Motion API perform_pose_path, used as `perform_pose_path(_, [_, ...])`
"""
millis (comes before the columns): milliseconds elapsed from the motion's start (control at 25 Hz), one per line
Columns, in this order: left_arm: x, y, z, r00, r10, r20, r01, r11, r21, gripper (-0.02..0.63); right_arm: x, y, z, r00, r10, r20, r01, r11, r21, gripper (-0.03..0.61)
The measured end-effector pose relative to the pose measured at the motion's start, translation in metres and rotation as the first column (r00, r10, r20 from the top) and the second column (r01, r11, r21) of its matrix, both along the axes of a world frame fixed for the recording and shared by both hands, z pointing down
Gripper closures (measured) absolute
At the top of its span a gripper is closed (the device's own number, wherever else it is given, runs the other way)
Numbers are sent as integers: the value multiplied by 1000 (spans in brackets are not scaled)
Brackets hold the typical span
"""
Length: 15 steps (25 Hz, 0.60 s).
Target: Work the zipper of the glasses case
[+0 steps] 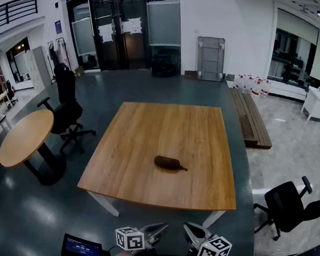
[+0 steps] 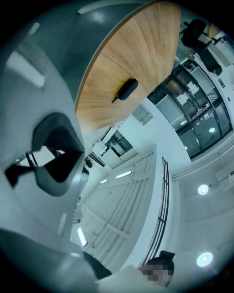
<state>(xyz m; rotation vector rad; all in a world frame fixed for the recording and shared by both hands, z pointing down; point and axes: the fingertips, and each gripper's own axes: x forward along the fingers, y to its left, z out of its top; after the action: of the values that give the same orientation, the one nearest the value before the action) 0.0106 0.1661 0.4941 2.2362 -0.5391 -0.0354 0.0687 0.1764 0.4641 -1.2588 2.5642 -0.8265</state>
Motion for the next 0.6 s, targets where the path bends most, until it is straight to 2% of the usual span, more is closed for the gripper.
perform_pose_path(600, [7,9,4,1000,5,7,-5,1000,-7,611,8,8,4,1000,7,5,-7,1000,10,572])
